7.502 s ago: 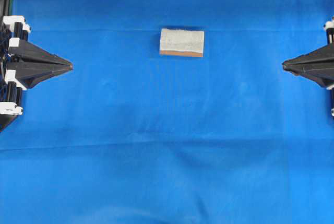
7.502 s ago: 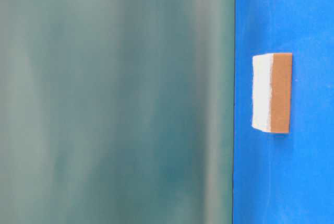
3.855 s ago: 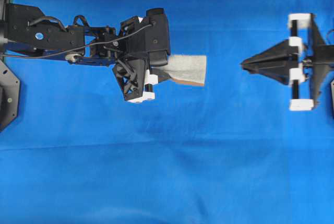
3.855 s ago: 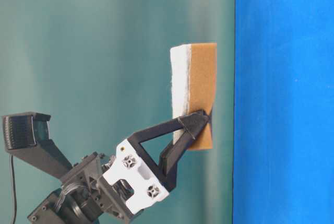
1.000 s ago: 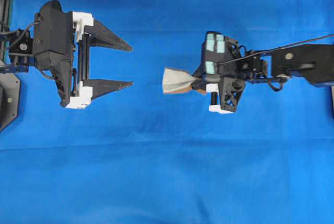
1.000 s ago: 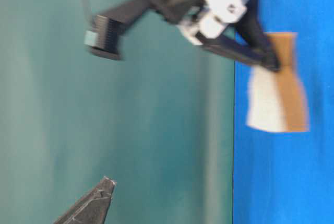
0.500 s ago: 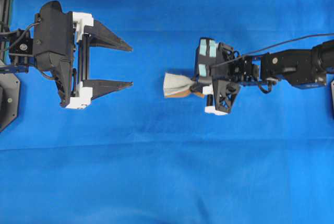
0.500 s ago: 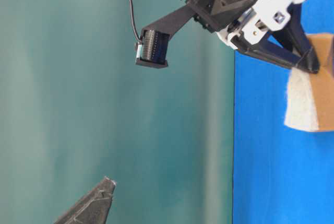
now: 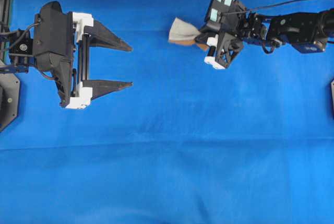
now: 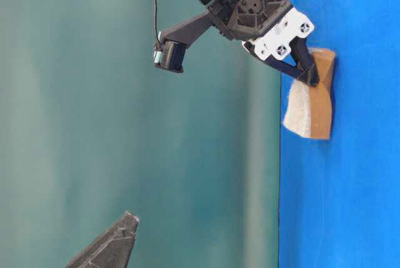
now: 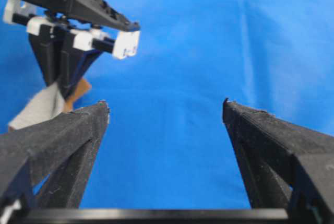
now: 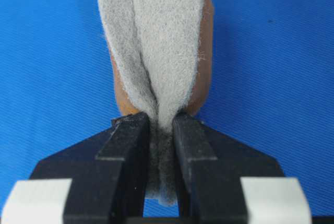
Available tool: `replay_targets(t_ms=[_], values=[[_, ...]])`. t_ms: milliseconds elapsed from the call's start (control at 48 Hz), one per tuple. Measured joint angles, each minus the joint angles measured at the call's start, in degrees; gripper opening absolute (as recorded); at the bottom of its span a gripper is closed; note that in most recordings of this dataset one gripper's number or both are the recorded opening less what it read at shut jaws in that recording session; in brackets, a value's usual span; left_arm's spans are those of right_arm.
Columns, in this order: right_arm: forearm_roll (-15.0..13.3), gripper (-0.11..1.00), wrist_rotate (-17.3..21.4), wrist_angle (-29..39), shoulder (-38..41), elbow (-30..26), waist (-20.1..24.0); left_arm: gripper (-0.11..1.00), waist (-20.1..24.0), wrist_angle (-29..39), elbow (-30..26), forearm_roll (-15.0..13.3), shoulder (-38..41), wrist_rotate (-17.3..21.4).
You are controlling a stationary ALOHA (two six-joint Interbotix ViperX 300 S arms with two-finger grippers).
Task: Hand over the sponge with the left arm and wipe it with the right arm.
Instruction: 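Move the held sponge back and forth with the right gripper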
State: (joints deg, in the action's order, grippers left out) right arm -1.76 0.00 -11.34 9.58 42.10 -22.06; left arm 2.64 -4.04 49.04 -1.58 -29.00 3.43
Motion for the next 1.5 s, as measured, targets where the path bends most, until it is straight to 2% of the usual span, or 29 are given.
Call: replay_targets(t_ms=[229, 354, 708, 896, 1021, 1125, 1500], values=[[-0.2, 0.19, 0.5, 0.8, 0.5, 0.0, 0.1, 0.88, 0.0, 0.0, 0.1, 0.0, 0.0, 0.5], [0.4, 0.19, 0.7, 1.7, 0.7, 0.0, 2.1, 0.88, 0.0, 0.0, 0.1, 0.1, 0.0, 0.5], [4.7, 0.19, 2.7, 3.1, 0.4, 0.0, 17.8, 0.88, 0.0, 0.0, 0.1, 0.1, 0.0, 0.4], [4.7, 0.19, 4.7, 3.5, -0.1, 0.0, 23.4, 0.88, 0.0, 0.0, 0.1, 0.1, 0.0, 0.4], [4.7, 0.19, 5.0, 3.7, -0.1, 0.0, 23.0, 0.88, 0.0, 0.0, 0.1, 0.0, 0.0, 0.3], [4.7, 0.19, 4.7, 3.8, -0.2, 0.0, 20.8, 0.88, 0.0, 0.0, 0.1, 0.1, 0.0, 0.3], [-0.3, 0.19, 4.3, 3.7, -0.6, 1.4, 1.8, 0.88, 0.0, 0.0, 0.1, 0.1, 0.0, 0.1]])
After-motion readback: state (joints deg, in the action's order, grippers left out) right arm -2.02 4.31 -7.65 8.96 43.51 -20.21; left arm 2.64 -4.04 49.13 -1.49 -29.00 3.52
